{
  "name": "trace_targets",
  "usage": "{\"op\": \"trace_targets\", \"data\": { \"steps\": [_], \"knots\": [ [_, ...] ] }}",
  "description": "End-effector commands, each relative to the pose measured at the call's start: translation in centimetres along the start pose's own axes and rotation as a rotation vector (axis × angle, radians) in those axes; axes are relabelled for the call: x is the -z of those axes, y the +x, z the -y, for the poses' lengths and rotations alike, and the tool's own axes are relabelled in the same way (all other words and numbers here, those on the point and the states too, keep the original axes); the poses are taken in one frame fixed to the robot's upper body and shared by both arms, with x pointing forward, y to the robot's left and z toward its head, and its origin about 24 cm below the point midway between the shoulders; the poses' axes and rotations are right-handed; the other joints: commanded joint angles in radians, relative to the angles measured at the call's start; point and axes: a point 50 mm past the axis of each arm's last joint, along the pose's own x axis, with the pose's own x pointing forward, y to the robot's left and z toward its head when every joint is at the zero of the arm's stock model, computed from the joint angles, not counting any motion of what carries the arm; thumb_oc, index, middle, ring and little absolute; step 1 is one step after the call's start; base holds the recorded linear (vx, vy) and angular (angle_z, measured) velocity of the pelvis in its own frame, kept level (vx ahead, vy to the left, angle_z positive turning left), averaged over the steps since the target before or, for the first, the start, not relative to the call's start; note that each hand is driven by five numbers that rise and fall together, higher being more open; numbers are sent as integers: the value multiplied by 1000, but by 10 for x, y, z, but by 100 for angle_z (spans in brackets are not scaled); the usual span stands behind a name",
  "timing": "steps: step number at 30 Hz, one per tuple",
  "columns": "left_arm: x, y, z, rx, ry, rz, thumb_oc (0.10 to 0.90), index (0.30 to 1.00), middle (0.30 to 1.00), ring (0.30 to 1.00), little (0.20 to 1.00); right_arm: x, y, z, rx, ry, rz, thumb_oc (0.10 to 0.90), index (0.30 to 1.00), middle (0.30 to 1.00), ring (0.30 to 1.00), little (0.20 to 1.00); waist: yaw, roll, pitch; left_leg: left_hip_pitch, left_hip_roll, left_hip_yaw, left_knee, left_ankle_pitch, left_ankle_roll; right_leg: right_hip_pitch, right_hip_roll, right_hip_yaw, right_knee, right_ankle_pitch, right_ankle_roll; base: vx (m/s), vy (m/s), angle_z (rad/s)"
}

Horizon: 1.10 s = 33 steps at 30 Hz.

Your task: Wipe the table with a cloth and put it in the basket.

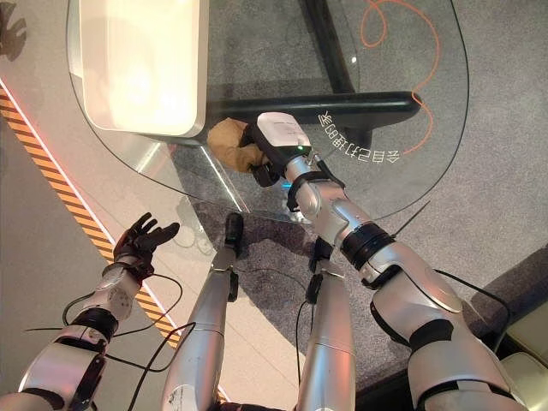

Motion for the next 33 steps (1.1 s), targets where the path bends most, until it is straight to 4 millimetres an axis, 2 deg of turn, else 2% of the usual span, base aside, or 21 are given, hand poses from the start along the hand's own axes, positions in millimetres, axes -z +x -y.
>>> {"op": "trace_targets", "data": {
  "steps": [1,5,11,21,27,33],
  "knots": [
    [-41,3,-14,-146,-53,210,800,900,900,900,900,-40,2,-14,78,221,106,100,300,300,300,200,10,3,-18,-14,-122,41,21,-20,107,15,78,-68,-88,47,-24,0,0,0],
    [-68,2,-4,-171,-121,333,800,900,900,900,900,-36,2,2,226,355,67,100,300,300,300,200,16,-6,-18,-17,-121,29,19,-19,109,16,81,-66,-87,47,-22,4,-50,3],
    [-93,-3,4,-211,-244,448,800,900,900,900,900,-35,0,27,400,502,66,100,300,300,300,200,15,-20,-18,-22,-123,18,23,-25,114,14,91,-63,-83,46,-21,3,-39,4],
    [-91,-15,-11,-386,-367,527,800,900,900,900,900,-37,-18,57,597,644,133,100,300,300,300,200,-3,-37,-18,-37,-124,14,42,-38,120,2,103,-44,-73,37,-23,1,-2,0],
    [-98,-28,-7,-433,-437,636,800,900,900,900,900,-46,-32,65,668,677,211,100,300,300,300,200,-16,-38,-18,-35,-127,14,43,-44,124,1,114,-32,-68,30,-25,0,0,0],
    [-115,-39,2,-390,-467,740,800,900,900,900,900,-53,-43,76,718,687,280,100,300,300,300,200,-20,-39,-18,-30,-132,11,52,-49,125,10,114,-29,-64,26,-24,0,0,0]
  ]
}}
